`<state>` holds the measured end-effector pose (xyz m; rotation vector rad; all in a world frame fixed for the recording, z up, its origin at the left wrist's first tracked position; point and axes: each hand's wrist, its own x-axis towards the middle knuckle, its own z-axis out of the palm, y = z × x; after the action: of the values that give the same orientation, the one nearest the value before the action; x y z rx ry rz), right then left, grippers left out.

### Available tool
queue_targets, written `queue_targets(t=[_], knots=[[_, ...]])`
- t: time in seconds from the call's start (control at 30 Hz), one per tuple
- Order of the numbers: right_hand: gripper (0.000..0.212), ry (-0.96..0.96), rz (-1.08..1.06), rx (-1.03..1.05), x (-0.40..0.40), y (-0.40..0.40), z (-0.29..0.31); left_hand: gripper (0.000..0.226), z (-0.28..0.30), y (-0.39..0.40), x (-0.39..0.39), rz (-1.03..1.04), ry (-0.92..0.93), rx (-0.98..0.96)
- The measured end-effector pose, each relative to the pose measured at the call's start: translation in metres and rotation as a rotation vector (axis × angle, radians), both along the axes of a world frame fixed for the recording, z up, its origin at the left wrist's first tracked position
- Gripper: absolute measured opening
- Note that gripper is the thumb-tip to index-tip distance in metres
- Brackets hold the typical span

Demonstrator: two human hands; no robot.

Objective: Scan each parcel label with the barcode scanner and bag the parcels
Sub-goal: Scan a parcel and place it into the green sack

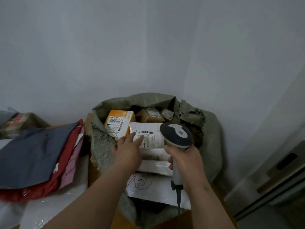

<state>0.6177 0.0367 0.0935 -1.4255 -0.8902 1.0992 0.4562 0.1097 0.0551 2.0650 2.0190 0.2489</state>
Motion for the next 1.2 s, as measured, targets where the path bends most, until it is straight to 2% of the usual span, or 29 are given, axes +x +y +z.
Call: queue_targets(t=[0.13,0.33,0.4,0.63,0.73,0.83,0.93,1.07,1.2], knots=[[0.014,-0.003,0.048,-0.001,-0.019,0.000,0.004,0.054,0.013,-0.012,-0.016,0.197,-0.282,0.228],[0.014,-0.055,0.213,-0.003,-0.090,-0.017,0.021,0.036,0.021,-0.044,-0.090,0.336,-0.666,0.349],[0.016,-0.080,0.269,0.004,-0.123,-0.025,0.024,0.029,0.022,-0.061,-0.125,0.389,-0.738,0.362],[0.009,-0.104,0.446,0.029,-0.256,-0.064,0.025,0.032,0.006,-0.137,-0.263,0.623,-0.829,0.393],[0.030,-0.092,0.509,0.015,-0.309,-0.082,0.019,0.030,-0.003,-0.167,-0.316,0.680,-0.871,0.391],[0.028,-0.088,0.557,0.021,-0.352,-0.093,0.015,0.022,-0.008,-0.188,-0.357,0.763,-0.910,0.390],[0.017,-0.104,0.594,0.016,-0.388,-0.092,0.018,0.013,-0.008,-0.193,-0.391,0.806,-0.922,0.426],[0.010,-0.066,0.647,0.004,-0.432,-0.070,0.023,0.027,-0.007,-0.180,-0.431,0.881,-0.902,0.391],[0.011,0.007,0.639,-0.013,-0.476,-0.028,0.024,0.028,-0.005,-0.155,-0.472,0.935,-0.851,0.429]])
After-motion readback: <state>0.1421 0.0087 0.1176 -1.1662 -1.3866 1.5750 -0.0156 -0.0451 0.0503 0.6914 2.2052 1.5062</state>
